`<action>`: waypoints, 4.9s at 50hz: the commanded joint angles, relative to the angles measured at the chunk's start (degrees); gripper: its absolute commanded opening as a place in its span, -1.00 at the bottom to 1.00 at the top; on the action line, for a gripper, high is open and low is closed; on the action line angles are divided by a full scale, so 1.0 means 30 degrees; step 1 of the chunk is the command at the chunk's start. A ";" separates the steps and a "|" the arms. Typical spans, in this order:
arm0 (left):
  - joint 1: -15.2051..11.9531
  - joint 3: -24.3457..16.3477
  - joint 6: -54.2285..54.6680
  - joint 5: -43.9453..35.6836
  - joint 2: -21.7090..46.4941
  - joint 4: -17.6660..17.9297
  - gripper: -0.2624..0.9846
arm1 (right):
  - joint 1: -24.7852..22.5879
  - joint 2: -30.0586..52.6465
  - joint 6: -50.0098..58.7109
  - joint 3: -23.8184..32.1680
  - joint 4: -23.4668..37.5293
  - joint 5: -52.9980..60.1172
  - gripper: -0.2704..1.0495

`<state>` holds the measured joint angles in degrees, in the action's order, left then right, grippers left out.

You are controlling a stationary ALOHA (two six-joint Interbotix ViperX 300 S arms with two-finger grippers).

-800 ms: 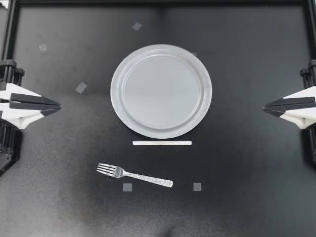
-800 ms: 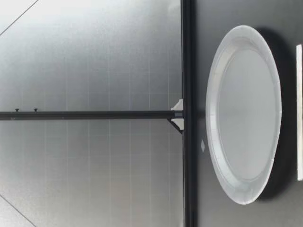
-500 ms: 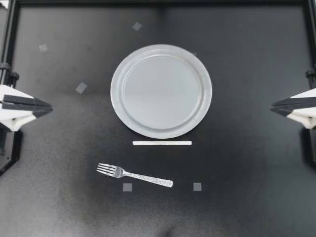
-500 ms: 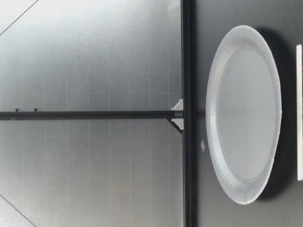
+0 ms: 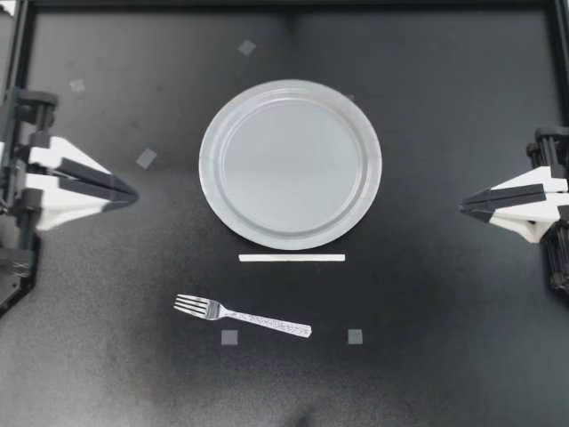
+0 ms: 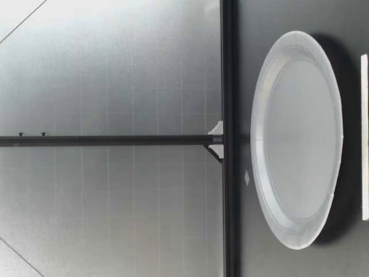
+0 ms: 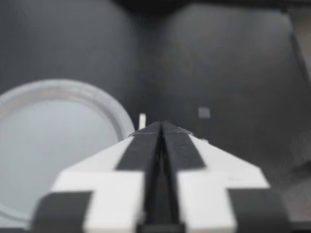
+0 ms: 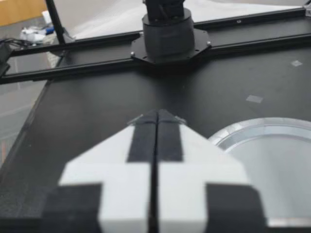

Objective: Pick up the fork and place it on the plate.

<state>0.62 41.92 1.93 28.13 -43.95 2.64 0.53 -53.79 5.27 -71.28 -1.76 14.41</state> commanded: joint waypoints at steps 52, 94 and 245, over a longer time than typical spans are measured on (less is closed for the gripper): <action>0.3193 -0.2432 -0.1582 -0.1523 1.5908 0.0146 0.36 | 0.0557 0.0029 0.0645 -0.0498 0.0000 -0.0059 -0.01; 0.3193 -0.1875 -0.1377 -0.3018 1.7432 0.0146 0.34 | 0.0557 0.0088 0.1172 -0.0674 0.0000 0.0059 -0.01; 0.2490 -0.0293 2.1973 -2.7363 1.4678 0.1758 -0.48 | 0.0850 0.9873 -3.7793 0.4658 -0.0205 0.9199 0.13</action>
<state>8.53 42.01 68.12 -53.79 0.70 8.00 3.34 -24.26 -108.11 -58.10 -2.29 41.66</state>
